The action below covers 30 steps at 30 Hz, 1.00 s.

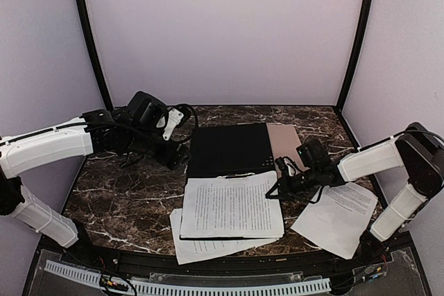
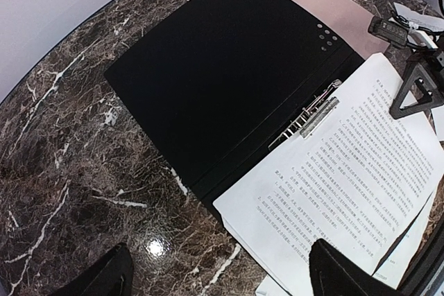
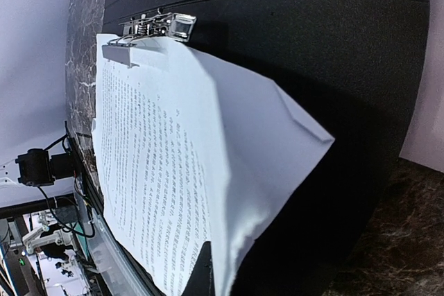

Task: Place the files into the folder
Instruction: Place the file in the spring clip on the folder.

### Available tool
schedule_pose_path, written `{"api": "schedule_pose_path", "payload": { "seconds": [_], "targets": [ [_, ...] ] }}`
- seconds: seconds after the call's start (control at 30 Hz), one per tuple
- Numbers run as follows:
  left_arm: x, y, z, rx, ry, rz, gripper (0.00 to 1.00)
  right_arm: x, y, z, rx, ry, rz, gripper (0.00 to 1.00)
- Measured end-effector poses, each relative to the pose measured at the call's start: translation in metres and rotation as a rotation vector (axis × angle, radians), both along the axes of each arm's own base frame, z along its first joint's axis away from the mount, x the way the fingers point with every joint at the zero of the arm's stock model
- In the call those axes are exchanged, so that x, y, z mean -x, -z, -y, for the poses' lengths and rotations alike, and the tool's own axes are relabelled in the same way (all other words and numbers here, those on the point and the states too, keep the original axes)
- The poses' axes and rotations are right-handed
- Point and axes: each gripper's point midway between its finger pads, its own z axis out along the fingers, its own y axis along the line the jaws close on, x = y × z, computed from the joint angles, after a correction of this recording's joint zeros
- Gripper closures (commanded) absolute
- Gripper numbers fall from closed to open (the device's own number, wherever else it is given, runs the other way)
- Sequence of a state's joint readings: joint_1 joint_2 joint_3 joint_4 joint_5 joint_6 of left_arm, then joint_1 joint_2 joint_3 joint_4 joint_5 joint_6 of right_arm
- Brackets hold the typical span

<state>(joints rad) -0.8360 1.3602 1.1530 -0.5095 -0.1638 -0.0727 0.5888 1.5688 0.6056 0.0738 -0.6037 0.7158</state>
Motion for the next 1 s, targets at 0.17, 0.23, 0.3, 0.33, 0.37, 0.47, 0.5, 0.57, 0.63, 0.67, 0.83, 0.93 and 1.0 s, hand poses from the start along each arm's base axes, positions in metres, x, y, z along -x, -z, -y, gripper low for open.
{"api": "schedule_pose_path", "payload": {
  "seconds": [0.17,0.23,0.3,0.33,0.37,0.47,0.5,0.57,0.63,0.67,0.83,0.93,1.0],
  "targets": [
    [0.001,0.002,0.000,-0.002,0.002,-0.005,0.12,0.000,0.000,0.000,0.001,0.001,0.001,0.92],
    [0.001,0.003,0.000,-0.002,0.002,-0.007,0.12,-0.001,0.001,0.001,0.006,0.003,0.004,0.86],
    [0.002,0.004,0.000,-0.002,0.002,-0.012,0.12,-0.001,0.002,0.003,0.019,0.006,0.006,0.82],
    [0.002,0.005,0.000,-0.003,0.001,-0.014,0.12,-0.001,0.003,0.003,0.024,0.009,0.004,0.79],
    [0.003,0.006,0.000,-0.003,0.001,-0.016,0.12,-0.002,0.003,0.004,0.029,0.010,0.007,0.77],
    [0.004,0.008,0.000,-0.004,0.002,-0.021,0.12,-0.004,0.001,0.005,0.042,0.012,0.021,0.70],
    [0.004,0.009,0.000,-0.004,0.002,-0.023,0.12,-0.005,-0.001,0.005,0.046,0.013,0.030,0.68],
    [0.005,0.012,0.000,-0.005,0.002,-0.029,0.12,-0.007,-0.005,0.008,0.058,0.022,0.043,0.62],
    [0.007,0.016,0.000,-0.006,0.003,-0.038,0.12,-0.008,-0.008,0.011,0.075,0.030,0.055,0.56],
    [0.008,0.019,0.000,-0.004,0.005,-0.043,0.12,-0.009,-0.009,0.013,0.088,0.035,0.065,0.53],
    [0.021,0.043,0.006,0.033,0.034,-0.096,0.12,-0.013,-0.026,0.027,0.151,0.064,0.131,0.38],
    [0.033,0.060,0.017,0.095,0.067,-0.139,0.12,-0.022,-0.040,0.030,0.177,0.073,0.189,0.35],
    [0.043,0.071,0.025,0.141,0.093,-0.172,0.12,-0.029,-0.049,0.028,0.183,0.069,0.224,0.34]
  ]
}}
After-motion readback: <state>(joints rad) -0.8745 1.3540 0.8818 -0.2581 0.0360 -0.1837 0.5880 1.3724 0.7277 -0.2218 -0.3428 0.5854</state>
